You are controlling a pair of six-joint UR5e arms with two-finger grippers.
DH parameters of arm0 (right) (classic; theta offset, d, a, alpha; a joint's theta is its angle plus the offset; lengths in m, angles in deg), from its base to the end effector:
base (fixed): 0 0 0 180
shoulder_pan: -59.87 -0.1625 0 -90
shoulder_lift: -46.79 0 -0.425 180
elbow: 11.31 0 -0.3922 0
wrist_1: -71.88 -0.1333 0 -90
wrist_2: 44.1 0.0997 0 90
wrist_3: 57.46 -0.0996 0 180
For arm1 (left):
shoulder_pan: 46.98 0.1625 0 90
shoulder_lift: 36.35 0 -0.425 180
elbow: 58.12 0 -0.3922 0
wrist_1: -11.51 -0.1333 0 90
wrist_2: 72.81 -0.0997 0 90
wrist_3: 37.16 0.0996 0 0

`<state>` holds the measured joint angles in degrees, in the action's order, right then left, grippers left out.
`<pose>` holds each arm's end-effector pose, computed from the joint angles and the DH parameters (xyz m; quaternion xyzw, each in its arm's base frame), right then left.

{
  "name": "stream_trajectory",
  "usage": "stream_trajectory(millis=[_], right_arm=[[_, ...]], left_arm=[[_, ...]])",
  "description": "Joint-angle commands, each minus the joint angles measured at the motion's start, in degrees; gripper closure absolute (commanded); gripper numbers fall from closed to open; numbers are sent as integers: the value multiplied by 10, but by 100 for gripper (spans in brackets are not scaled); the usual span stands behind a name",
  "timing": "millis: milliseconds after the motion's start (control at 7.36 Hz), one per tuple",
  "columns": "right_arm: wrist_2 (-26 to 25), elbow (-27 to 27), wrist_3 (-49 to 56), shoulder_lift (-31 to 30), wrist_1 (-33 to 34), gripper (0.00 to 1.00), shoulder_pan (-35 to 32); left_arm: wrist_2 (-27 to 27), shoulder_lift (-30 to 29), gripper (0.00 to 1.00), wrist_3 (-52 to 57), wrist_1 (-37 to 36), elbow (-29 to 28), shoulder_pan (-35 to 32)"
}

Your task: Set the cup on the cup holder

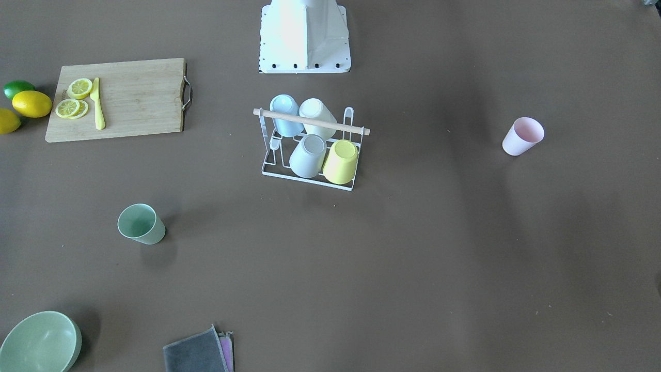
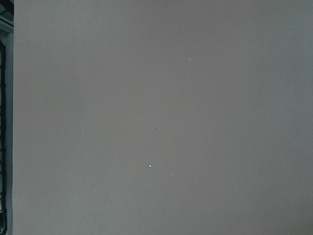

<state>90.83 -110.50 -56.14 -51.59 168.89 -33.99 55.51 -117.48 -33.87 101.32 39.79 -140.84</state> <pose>0.0912 -0.4165 0.6583 -0.0327 -0.3834 0.0411 0.9221 -0.1000 -0.4189 0.6691 0.0110 0.3281 -0.0080 0.9445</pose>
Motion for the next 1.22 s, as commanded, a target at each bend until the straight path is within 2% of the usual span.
stream_trajectory(millis=[0, 816, 1087], right_arm=[[1, 1, 0, -1, -1, 0, 0], [-1, 1, -4, 2, -2, 0, 2], [-1, 2, 0, 6, -11, 0, 2]], left_arm=[[4, -1, 2, -3, 2, 3, 0], [17, -7, 2, -2, 37, 6, 2], [45, -8, 2, 2, 37, 4, 5]])
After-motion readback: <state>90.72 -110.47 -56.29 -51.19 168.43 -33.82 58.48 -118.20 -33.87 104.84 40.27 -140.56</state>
